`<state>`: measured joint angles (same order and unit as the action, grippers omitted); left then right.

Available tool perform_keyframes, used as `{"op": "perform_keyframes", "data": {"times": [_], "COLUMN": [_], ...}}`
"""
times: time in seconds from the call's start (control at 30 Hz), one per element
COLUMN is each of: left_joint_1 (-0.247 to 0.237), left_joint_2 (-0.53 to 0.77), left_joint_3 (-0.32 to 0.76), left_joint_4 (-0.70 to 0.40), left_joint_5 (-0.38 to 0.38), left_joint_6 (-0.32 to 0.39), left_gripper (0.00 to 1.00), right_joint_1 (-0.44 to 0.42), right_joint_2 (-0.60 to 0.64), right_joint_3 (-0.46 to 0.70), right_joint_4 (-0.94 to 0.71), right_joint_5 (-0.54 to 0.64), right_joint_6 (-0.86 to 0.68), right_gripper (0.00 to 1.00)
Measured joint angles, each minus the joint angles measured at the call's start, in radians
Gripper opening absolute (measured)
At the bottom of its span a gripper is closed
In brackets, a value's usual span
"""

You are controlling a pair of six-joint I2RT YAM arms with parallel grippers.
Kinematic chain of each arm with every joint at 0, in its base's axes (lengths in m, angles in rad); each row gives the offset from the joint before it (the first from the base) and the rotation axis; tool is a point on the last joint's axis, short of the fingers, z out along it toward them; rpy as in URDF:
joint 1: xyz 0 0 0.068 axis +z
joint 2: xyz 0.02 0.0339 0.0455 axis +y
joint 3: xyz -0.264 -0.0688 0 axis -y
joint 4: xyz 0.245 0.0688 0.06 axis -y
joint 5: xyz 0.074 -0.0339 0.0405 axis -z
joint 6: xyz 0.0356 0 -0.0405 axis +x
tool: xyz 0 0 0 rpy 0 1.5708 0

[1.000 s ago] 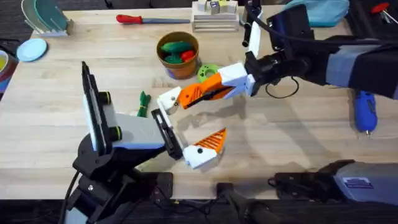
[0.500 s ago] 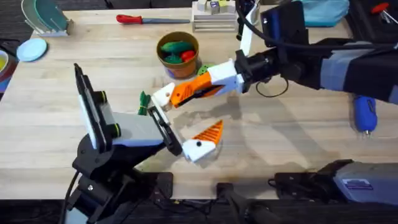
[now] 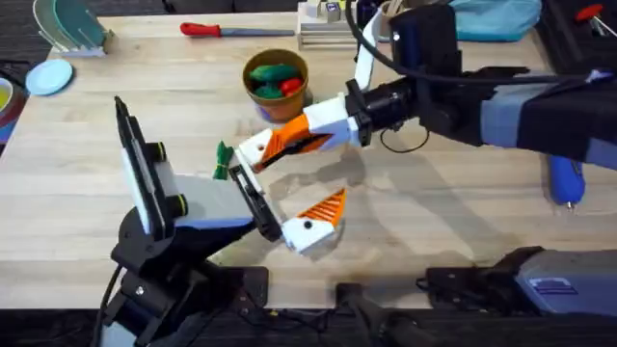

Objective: Pick up the gripper from the table and insert it into the empty holder that is missing its gripper. Then pick up a screw, insert it into the mounting hole, and use the screwdriver to tighten it. Finally, clean up the table by picking up the vegetable and placing it into the bucket.

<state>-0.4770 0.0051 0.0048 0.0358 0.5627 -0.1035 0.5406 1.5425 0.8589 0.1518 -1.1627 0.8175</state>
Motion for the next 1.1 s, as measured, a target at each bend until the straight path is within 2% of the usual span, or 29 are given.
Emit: {"op": "perform_keyframes", "data": {"times": [0.4,0.47,0.57,0.77,0.8,0.9,0.93,1.1], "left_joint_1": [0.004,0.003,-0.006,-0.019,-0.019,-0.019,-0.019,-0.019], "left_joint_2": [0.0,0.0,0.0,0.0,0.0,0.0,0.0,0.0], "left_joint_3": [0.0,0.0,0.0,0.0,0.0,0.0,0.0,0.0], "left_joint_4": [-0.016,-0.014,-0.008,0.001,0.001,0.0,-0.001,-0.003], "left_joint_5": [-0.028,-0.028,-0.029,-0.03,-0.033,-0.035,-0.035,-0.036], "left_joint_6": [-0.009,-0.009,-0.008,-0.001,-0.001,-0.001,-0.001,-0.001], "left_gripper": [0.993,0.992,0.993,0.993,0.993,0.993,0.993,0.991], "right_joint_1": [0.012,0.007,-0.004,-0.001,-0.001,-0.001,-0.001,-0.002], "right_joint_2": [0.022,0.022,0.022,0.035,0.035,0.035,0.035,0.035], "right_joint_3": [0.0,0.0,0.0,0.0,0.0,0.0,0.0,0.0], "right_joint_4": [0.012,0.012,0.012,0.007,0.005,0.006,0.006,0.006], "right_joint_5": [0.017,0.004,-0.033,-0.086,-0.091,-0.101,-0.103,-0.103], "right_joint_6": [0.017,0.017,0.015,0.011,0.012,0.009,0.005,0.005], "right_gripper": [0.012,0.047,0.144,0.399,0.47,0.891,0.941,0.99]}}
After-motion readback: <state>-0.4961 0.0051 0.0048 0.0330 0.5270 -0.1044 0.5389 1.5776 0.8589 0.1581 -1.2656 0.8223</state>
